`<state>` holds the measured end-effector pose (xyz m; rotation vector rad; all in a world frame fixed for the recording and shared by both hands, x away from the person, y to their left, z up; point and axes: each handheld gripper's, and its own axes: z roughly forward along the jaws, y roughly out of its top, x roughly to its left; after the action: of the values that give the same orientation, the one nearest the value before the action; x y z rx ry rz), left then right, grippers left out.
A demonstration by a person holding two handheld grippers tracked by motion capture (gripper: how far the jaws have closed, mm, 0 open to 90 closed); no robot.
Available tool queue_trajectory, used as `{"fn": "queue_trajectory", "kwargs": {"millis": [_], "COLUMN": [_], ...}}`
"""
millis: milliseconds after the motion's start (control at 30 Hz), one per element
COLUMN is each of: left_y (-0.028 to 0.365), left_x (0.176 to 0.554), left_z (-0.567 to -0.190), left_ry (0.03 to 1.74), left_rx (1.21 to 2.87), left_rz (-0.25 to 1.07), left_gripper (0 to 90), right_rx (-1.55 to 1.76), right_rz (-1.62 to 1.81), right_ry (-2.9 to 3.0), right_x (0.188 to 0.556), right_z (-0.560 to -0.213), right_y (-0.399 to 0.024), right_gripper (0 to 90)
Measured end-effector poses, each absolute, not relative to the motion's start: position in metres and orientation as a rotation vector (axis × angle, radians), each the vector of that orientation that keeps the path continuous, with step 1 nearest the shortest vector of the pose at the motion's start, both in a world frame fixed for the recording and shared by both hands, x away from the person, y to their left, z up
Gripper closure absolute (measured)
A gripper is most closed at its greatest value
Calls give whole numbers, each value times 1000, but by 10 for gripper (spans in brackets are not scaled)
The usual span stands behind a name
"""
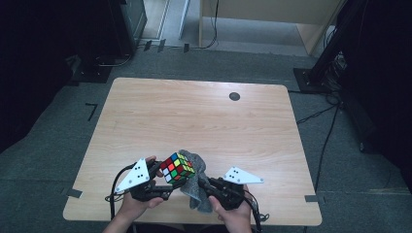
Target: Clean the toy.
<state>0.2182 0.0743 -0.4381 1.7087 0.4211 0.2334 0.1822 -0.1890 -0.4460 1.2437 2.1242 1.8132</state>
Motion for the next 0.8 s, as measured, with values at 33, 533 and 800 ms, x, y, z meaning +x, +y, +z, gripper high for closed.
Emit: {"fn": "queue_trajectory", "kwargs": {"millis": [33, 533, 800], "left_y": [74, 72, 69], "left_x": [218, 221, 219], "left_z": [-438, -442, -439], "left_ry": [423, 436, 431], "left_rx": [1703, 1727, 1713], "left_rz": [221, 195, 175], "left_gripper": [344, 344, 344], "right_rx": [1244, 1276, 1209], "right_rz": [1816, 1854, 1944], "right_ry": [2133, 2029, 2199], "right_x": [181, 182, 179], "right_z": [-447, -450, -465], "right_y": [-185, -193, -170], "right_gripper": [827, 827, 831]}}
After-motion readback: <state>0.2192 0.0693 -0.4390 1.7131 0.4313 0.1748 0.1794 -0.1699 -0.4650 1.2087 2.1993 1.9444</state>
